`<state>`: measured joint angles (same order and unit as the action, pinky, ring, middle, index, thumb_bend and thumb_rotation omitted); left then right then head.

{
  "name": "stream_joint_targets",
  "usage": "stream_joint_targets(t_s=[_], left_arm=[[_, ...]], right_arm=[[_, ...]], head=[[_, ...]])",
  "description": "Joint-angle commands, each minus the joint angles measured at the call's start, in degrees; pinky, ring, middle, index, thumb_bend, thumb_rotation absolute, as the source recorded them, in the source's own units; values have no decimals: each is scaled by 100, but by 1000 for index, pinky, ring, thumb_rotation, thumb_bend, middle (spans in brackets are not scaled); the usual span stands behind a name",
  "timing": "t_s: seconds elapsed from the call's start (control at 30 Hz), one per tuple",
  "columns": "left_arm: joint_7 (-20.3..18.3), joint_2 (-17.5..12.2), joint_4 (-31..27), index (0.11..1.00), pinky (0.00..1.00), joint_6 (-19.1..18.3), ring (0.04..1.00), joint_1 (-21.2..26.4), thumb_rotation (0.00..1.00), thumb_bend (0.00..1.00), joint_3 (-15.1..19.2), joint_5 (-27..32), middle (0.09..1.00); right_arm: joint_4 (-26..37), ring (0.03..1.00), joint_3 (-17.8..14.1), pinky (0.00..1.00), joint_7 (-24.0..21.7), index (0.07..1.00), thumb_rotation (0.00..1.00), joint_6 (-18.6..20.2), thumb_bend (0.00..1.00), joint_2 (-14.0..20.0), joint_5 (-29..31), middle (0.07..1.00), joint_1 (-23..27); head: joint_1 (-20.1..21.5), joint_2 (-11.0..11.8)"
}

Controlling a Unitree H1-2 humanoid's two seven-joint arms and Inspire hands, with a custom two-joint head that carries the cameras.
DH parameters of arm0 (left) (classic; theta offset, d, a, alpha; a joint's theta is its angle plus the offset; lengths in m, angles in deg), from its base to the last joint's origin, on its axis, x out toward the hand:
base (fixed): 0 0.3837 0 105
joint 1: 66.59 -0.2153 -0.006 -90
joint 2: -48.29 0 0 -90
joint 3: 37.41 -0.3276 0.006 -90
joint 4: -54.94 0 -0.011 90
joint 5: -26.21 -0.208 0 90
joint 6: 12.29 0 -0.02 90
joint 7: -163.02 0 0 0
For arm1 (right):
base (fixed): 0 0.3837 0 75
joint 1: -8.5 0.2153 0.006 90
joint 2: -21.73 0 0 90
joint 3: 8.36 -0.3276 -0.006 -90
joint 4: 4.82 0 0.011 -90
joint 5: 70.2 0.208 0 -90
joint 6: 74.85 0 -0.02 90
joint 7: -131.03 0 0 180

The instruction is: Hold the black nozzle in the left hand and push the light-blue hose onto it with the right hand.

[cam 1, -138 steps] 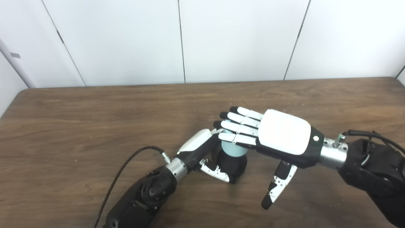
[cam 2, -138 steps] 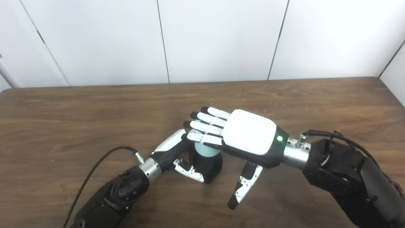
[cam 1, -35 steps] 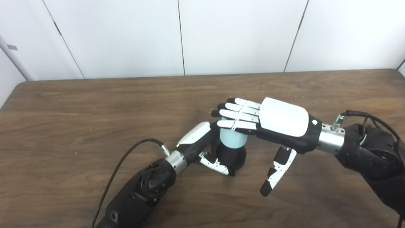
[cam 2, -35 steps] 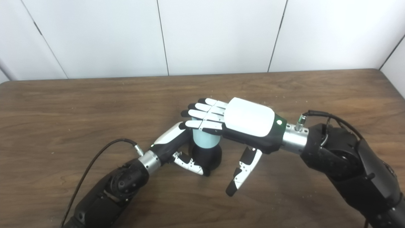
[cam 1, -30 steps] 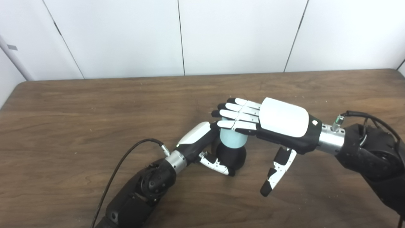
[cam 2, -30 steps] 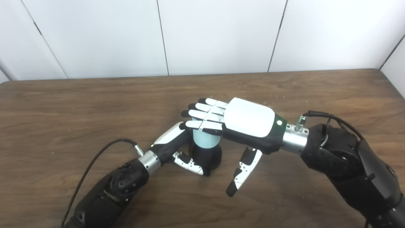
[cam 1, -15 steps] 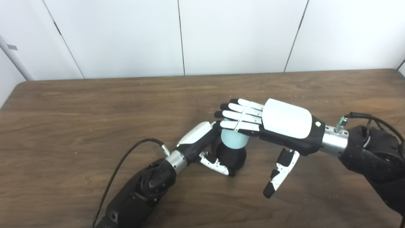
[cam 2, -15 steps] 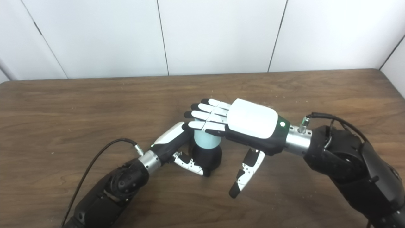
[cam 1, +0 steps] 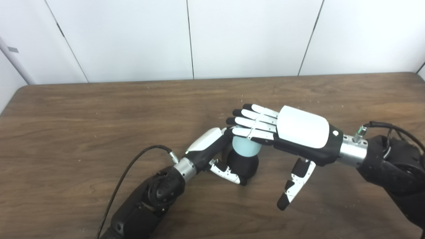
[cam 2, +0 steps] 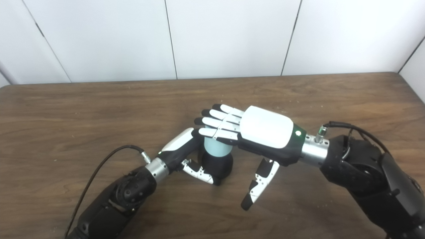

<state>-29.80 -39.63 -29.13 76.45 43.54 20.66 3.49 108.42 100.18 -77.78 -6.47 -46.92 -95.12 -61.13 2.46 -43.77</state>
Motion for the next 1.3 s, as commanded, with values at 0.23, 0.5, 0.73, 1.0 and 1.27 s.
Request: stream_joint_targets(t_s=[0.23,0.5,0.73,1.0,1.27], left_arm=[[-863,-369,527,480,1000,-891,988,-610,64,522,-317,-213,812],[-876,-374,531,480,1000,-899,988,-604,64,522,-322,-212,812],[-893,-385,480,480,1000,-931,988,-607,64,522,-329,-215,812],[-886,-364,489,480,1000,-942,988,-615,64,522,-318,-208,812],[-890,-343,517,480,1000,-933,989,-600,64,522,-317,-206,813]], right_arm=[[-107,1000,197,1000,-155,957,654,-415,870,129,-493,1000,-147],[-65,1000,328,1000,2,956,669,-523,855,207,-922,1000,-38],[-119,1000,446,1000,-63,956,673,-494,855,235,-914,1000,26],[-276,1000,485,1000,-116,956,675,-428,858,198,-639,1000,24],[-292,1000,500,1000,-119,953,667,-432,861,196,-617,1000,30]], head=[[6,-9],[9,-17],[5,-27],[4,-25],[0,-24]])
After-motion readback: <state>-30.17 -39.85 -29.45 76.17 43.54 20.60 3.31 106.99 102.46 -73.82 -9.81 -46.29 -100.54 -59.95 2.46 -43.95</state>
